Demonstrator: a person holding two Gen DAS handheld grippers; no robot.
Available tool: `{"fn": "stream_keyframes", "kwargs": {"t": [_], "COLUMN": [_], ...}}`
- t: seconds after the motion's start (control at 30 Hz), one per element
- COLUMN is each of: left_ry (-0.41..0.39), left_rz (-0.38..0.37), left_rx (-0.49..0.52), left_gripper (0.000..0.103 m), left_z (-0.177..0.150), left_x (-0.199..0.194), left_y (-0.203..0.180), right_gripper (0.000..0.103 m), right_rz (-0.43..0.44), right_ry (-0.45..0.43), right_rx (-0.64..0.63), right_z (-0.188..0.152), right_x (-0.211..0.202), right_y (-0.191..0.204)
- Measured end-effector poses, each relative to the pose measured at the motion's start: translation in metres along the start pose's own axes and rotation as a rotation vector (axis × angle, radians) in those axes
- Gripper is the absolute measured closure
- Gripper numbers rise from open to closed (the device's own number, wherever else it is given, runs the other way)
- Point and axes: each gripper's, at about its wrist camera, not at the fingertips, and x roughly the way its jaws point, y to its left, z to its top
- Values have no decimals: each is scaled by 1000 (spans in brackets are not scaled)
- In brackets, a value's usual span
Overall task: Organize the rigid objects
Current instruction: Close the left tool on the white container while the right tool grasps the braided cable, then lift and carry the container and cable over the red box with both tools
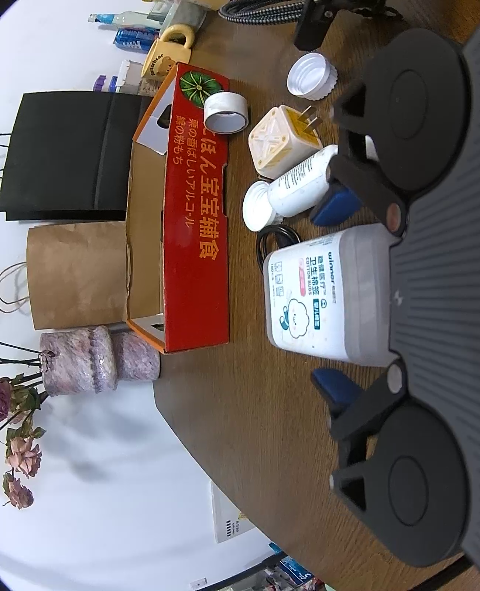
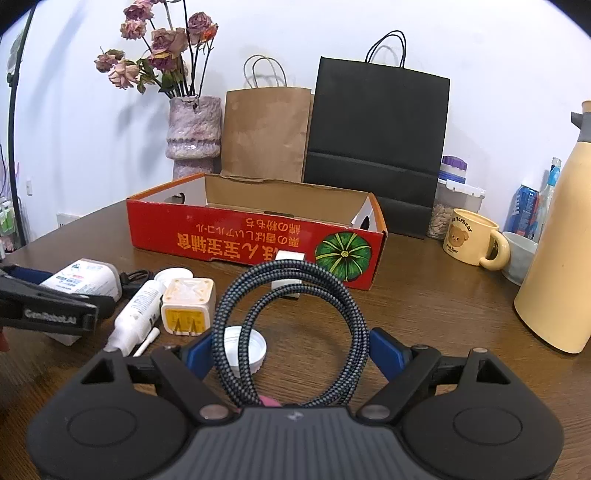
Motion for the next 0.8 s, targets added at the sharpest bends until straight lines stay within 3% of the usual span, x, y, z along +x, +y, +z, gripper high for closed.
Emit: {"fn": "stream_keyframes", "kwargs": {"t": [0.07,0.1,0.23,0.8], "left_ry": [11,15,14,-53], "left_rz": [-10,-9,-41,-30], "left_rx": [-8,-12,-39,-19], "left_gripper": [35,36,36,36], "left_z": [0,-1,0,2], "left_x": [2,3,2,-20], "left_y": [0,0,5,5], "right_gripper": [18,18,18,18], "right_rz": [0,-1,-9,-33], "right_ry": [-1,-2,-6,-35], "right_rx": [-2,-3,-5,2], "right_z": [0,0,-1,0], "right_x": [0,-1,-3,-10], "right_y": [1,2,3,4]}}
